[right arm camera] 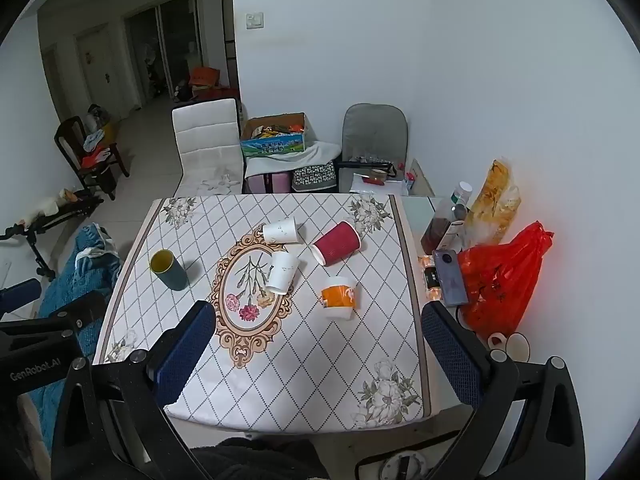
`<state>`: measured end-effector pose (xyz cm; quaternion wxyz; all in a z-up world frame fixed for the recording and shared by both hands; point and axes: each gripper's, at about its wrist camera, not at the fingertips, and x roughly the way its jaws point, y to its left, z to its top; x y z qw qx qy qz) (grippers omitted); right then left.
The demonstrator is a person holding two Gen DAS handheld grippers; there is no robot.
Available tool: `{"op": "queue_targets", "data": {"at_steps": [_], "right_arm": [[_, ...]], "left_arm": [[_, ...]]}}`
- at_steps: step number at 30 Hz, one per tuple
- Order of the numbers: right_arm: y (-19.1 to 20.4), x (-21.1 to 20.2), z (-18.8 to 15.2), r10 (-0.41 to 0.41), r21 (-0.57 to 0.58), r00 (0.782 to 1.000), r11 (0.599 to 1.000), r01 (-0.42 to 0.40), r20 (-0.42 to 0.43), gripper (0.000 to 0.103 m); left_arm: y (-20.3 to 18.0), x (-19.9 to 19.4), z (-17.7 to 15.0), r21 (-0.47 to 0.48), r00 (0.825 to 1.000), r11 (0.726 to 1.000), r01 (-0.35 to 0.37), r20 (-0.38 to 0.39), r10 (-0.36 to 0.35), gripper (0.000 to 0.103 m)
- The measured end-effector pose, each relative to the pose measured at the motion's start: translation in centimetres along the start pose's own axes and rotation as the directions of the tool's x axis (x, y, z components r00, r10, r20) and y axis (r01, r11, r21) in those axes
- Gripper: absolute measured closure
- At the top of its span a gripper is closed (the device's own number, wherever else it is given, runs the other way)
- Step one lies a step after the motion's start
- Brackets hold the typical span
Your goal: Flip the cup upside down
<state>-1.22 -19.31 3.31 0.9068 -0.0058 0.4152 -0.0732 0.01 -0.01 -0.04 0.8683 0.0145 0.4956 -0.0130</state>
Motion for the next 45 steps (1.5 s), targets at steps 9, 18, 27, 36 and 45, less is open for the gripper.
{"op": "queue_targets", "data": {"at_steps": [9,18,27,36,45], "right_arm": [[0.3,-0.2,-0.1,0.008,0.003,1.0,1.0,-0.008,-0.006,0.0],[1.0,-0.3,0.1,0.01,-0.002,1.0,1.0,-0.01,-0.011,0.0],[1.0,0.0,0.0,0.013,0.001,1.0,1.0,-0.013,-0.017,0.0],[1.1,0.3,0.0,0.021,0.002,1.0,1.0,-0.021,-0.016,0.0],[1.1,0.3,0.3,0.026,0.001,1.0,1.0,-0.026,-0.014,0.0]], "left_arm": [[-0.1,0.1,0.0,0.001,1.0,1.0,-0.013,0.0,0.013,0.0],[0.1,-0.4,0.0,0.0,1.0,1.0,-0.009,0.002,0.009,0.0],[0.5,-1.1,-0.1,0.0,1.0,1.0,-0.008,0.005,0.008,0.0],[0.6,-1.4,0.0,0.001,1.0,1.0,-0.007,0.003,0.007,0.0],[0.4,-1.3,0.1,-0.003,1.0,1.0,-0.008,0.004,0.008,0.0]]}}
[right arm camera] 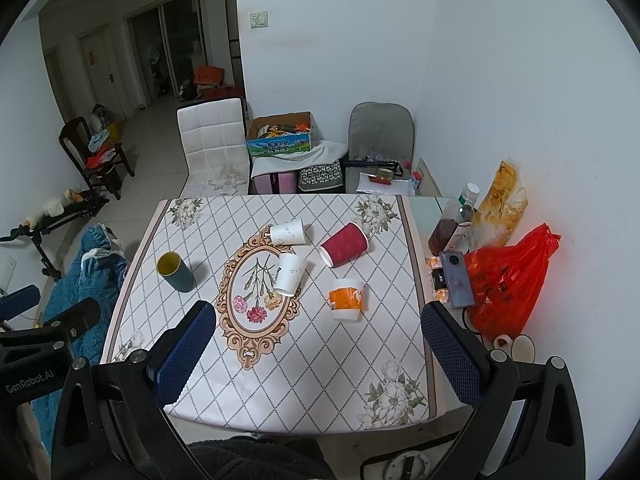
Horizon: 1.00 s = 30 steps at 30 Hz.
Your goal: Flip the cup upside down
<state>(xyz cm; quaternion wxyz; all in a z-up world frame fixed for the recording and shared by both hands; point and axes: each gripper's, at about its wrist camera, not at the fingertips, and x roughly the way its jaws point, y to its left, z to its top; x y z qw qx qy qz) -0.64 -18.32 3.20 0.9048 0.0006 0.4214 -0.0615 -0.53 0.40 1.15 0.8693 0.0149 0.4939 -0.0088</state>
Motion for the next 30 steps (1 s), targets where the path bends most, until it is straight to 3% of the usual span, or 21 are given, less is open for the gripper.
{"op": "queue_targets", "data": {"at_steps": [30], "right_arm": [[0.0,-0.5,0.7,0.009,0.0,1.0,1.0,-0.009,0.003,0.0]], "left_arm": [[-0.2,0.1,1.4,-0.003,1.0,1.0,-0.001,0.002,0.001,0.0]]}}
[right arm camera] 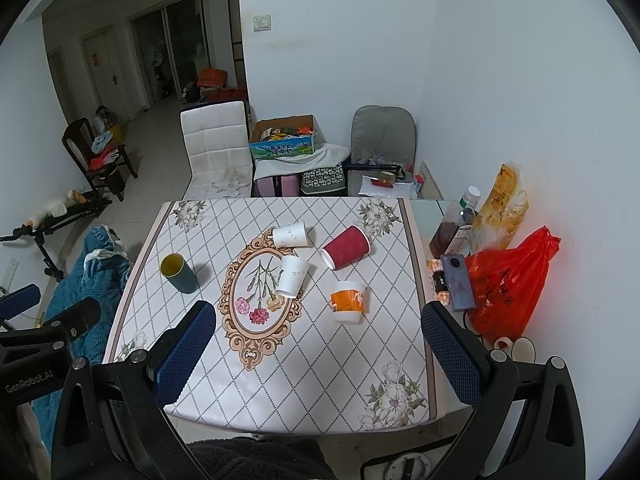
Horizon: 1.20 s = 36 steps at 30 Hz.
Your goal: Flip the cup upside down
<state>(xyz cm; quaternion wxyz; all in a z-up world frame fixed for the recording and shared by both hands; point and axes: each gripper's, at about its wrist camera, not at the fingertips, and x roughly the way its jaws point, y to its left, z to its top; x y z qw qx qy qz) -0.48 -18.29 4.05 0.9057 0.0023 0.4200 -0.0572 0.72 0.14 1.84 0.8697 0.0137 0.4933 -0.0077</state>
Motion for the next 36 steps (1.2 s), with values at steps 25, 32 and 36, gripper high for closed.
{"op": "queue_targets", "data": {"at_steps": [25,32,36], "right_arm": [[-1.1,4.0,-0.5,0.02,0.007,0.996,1.0,-0.019,-0.084,0.0],[-3.1,11.5,-1.8,0.031,0.026,0.978,0.999,-0.026,-0.205,0.0],[-4.1,16.6,-3.2,0.031,0.034,0.958,0.999,-0.022,-0.284,0.0]], "left_arm": [[-0.9,4.4,-0.1,-0.018,0.997,1.0,-0.017,-0.072,0.016,0.0],[-2.5,9.9,-0.1,-0.002,0.989,0.997,-0.078,-0.124,0.077,0.0],[-3.2,13.8,-0.2,0.009,0.98,0.993,-0.116,-0.165,0.116,0.0]]}}
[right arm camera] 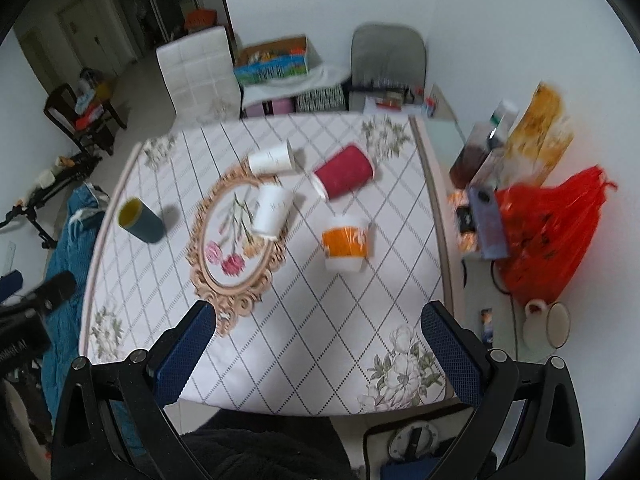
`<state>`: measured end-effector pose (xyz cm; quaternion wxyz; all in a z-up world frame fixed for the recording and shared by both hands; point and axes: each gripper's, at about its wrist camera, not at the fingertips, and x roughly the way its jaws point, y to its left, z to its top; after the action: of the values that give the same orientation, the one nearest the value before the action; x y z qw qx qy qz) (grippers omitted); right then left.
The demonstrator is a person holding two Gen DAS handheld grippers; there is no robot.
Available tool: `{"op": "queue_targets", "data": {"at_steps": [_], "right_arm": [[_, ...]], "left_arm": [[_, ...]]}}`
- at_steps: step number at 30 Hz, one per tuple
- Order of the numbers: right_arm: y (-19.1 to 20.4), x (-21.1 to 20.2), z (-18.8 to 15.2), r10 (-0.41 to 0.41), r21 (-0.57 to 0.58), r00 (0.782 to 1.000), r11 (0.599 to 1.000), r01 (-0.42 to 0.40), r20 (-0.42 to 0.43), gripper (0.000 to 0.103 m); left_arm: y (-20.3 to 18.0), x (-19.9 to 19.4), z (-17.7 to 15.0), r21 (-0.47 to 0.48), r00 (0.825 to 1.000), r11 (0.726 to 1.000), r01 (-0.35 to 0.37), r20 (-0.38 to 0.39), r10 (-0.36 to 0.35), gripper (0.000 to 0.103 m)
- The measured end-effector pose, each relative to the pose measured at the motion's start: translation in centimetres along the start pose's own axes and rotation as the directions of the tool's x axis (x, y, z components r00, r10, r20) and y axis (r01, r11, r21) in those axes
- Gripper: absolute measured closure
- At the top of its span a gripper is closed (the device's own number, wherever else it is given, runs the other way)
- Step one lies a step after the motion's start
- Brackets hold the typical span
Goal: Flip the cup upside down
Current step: 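Move the left gripper toward the upright white bird-print paper cup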
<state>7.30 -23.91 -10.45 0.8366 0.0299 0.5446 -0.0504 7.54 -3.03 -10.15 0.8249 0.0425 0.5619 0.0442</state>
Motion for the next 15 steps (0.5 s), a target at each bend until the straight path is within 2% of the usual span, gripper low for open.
{"op": "queue_targets", "data": {"at_steps": [8,15], "right_arm": [[-1.8,9.2,-0.7,-0.005,0.037,0.991,0.999,0.01,-0.135,0.0],[-2.6,15.5,-1.3,-0.014,0.097,0.973,0.995,0.037,-0.231,0.0]], "left_arm": [[-2.1,6.9,2.0,0.03,0.996,0.999,-0.034,-0.08,0.036,0.0],[-4.0,12.6,5.2,0.11,0.99,0.992,-0.056,-0.119,0.069,0.0]]}}
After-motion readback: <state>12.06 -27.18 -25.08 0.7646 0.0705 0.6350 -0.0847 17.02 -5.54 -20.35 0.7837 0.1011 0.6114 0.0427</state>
